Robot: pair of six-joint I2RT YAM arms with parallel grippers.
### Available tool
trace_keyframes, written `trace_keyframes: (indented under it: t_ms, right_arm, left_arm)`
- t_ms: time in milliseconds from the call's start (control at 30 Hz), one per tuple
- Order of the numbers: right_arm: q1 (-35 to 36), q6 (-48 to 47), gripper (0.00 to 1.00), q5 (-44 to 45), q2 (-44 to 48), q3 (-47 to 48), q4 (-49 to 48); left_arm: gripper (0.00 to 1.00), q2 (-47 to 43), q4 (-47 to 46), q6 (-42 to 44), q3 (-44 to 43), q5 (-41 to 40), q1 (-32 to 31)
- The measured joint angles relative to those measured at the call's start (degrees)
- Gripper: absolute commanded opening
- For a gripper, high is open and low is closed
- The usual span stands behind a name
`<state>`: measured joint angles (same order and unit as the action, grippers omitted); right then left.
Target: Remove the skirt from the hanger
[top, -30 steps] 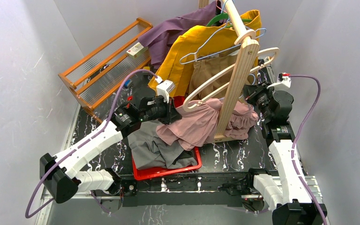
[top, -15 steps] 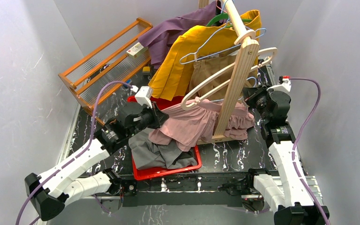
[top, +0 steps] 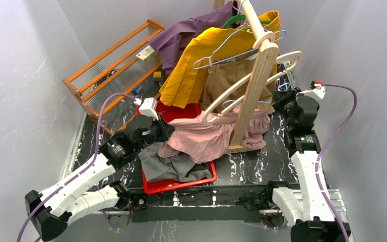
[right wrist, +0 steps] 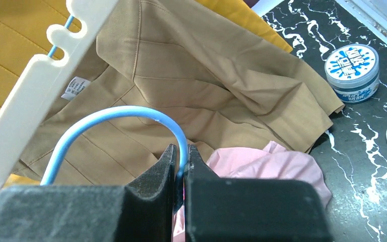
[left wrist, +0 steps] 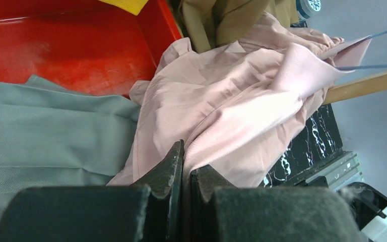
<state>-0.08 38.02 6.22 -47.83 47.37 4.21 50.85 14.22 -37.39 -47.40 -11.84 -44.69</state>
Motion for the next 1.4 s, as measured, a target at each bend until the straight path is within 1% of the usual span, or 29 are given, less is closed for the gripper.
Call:
trace_keyframes:
  t_ms: [167, 233, 333, 433, 533, 700, 833, 967, 1133, 1200, 1300, 1400]
  right_arm:
    - [-0.3, -0.1, 0.00, -1.2, -0.9, 0.5, 0.0]
    - [-0.4, -1.0, 0.00, -3.9, -1.5, 0.6, -0.9]
    - [-0.8, -3.5, 0.00, -10.1, -2.6, 0.6, -3.2]
    - [-1.4, -4.1, 0.00, -15.4, -4.3, 1.9, -4.0]
    - [-1.9, -3.1, 0.00, -18.4, -5.7, 4.0, -3.7]
    - [-2.2, -0.7, 0.00, -21.3, -6.1, 8.1, -1.8]
    - [-2.2, 2.0, 0.00, -21.8, -6.9, 12.3, 1.4]
    - [-2.2, 6.2, 0.00, -23.2, -8.5, 16.6, 4.8]
    - [-2.2, 13.9, 0.00, -27.9, -8.8, 17.0, 4.9]
    - [-2.2, 15.5, 0.00, -28.9, -8.9, 17.0, 5.2]
    - [-2.2, 15.1, 0.00, -28.2, -8.8, 17.4, 6.9]
    - [-2.2, 11.6, 0.00, -25.1, -8.5, 19.2, 10.1]
  left_arm:
    - [0.00, -1.3, -1.1, -0.6, 2.4, -0.4, 0.0]
    - [0.00, -1.4, -2.2, -0.4, 3.0, 0.9, 0.1]
    - [0.00, -0.1, -5.7, 0.6, 3.0, 5.1, 0.3]
    - [0.00, 3.8, -10.7, 1.8, 2.9, 11.1, 0.7]
    - [0.00, 9.0, -14.1, 1.9, 1.7, 16.5, 1.1]
    - [0.00, 18.1, -22.2, 0.1, -2.0, 26.6, 1.3]
    - [0.00, 22.9, -27.9, -2.7, -3.8, 31.7, 1.4]
    - [0.00, 25.3, -29.0, -4.1, -4.6, 32.5, 1.4]
    - [0.00, 26.8, -29.8, -5.2, -4.9, 32.4, 1.4]
    - [0.00, 27.1, -30.5, -5.7, -4.9, 32.4, 1.5]
    - [0.00, 27.1, -30.6, -5.8, -4.9, 32.2, 1.5]
    - [0.00, 26.3, -29.1, -4.7, -4.9, 30.9, 1.5]
